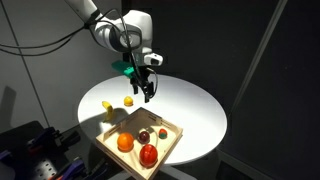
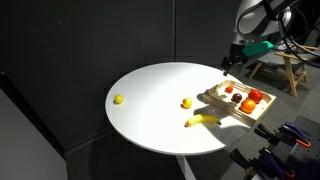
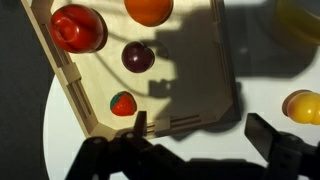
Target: Pick up the orange on the left side in the crate and put it on the table outside the crate
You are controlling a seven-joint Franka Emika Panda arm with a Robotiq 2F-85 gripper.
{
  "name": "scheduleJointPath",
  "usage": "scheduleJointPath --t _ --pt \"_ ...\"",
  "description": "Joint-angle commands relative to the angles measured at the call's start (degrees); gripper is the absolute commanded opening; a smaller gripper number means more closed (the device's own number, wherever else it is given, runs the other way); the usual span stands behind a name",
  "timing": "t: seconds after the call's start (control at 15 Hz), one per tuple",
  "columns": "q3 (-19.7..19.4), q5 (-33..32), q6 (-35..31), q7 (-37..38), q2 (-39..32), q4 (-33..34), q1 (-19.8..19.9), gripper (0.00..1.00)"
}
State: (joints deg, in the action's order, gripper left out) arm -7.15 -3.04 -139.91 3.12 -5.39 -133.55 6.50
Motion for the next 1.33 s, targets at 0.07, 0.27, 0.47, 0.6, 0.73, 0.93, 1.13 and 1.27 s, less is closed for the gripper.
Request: scheduleJointPath --t 0.07,0.27,0.47,0.6,0.73,0.93,1.13,1.27 --pt "-0.08 0.49 0.12 -0.8 -0.22 0.08 0.16 1.0" --pt "-0.09 0.55 0.1 -1.04 -0.26 0.08 0.23 1.0" --pt "-0.09 0.55 0.1 -1.05 -0.26 0.08 0.23 1.0" --pt "-0.09 0.55 0.1 -1.05 -0.26 0.08 0.23 1.0" --pt "-0.09 0.55 0.1 -1.06 -0.26 0.08 0.23 1.0" --pt "-0.15 0.7 -0.27 -1.62 0.05 -0.74 0.37 1.0" --pt "-0.35 0.76 -0.43 -1.97 0.42 -1.79 0.61 1.0" --pt "-0.57 0.76 -0.33 -2.27 0.69 -2.34 0.81 1.0"
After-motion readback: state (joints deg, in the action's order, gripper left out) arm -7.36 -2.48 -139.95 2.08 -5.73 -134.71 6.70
